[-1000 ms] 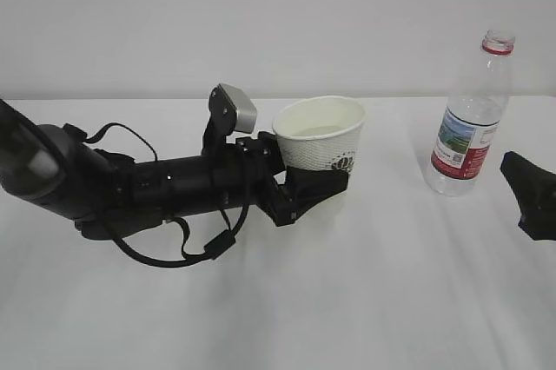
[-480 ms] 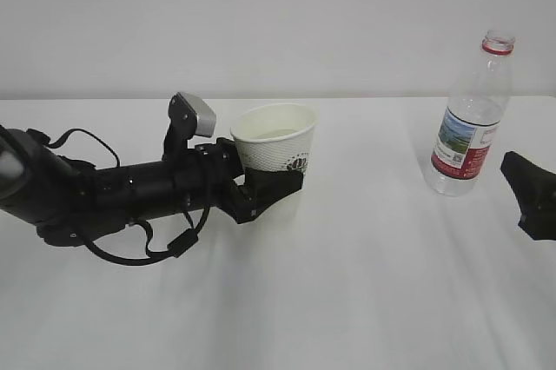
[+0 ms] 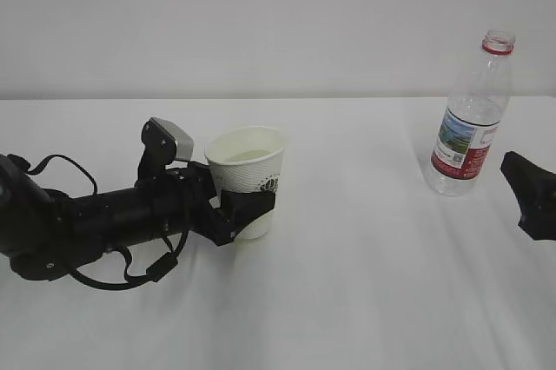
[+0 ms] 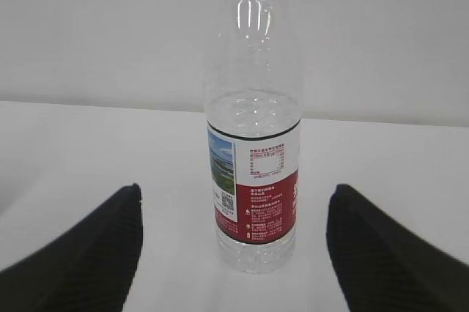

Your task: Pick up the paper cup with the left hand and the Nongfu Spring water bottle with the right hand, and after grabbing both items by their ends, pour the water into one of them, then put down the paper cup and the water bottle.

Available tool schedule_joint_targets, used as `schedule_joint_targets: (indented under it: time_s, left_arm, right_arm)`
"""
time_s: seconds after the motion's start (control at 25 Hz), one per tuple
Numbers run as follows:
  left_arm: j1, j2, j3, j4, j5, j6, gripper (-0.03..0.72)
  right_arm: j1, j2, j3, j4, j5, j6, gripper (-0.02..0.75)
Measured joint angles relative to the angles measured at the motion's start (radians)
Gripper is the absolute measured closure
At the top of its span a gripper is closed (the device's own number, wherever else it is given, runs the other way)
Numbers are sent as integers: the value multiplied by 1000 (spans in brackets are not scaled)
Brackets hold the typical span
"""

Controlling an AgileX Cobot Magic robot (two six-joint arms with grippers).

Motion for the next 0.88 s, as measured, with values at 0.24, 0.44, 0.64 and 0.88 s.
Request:
schedule_joint_targets:
  time_s: [0.24,0.44,0.64,0.88]
  left_arm:
    - [0,0,7,-77,0,18,151]
    - [0,0,7,-150,0,54,151]
    - [5,0,9,-233,0,95,151]
    - [8,0,30,-389,0,159,151]
  right_arm:
    - [0,0,0,1,-2,0,150]
    - [0,0,0,1,-2,0,150]
    - [0,0,0,2,-2,0,150]
    - [0,0,0,2,-2,0,150]
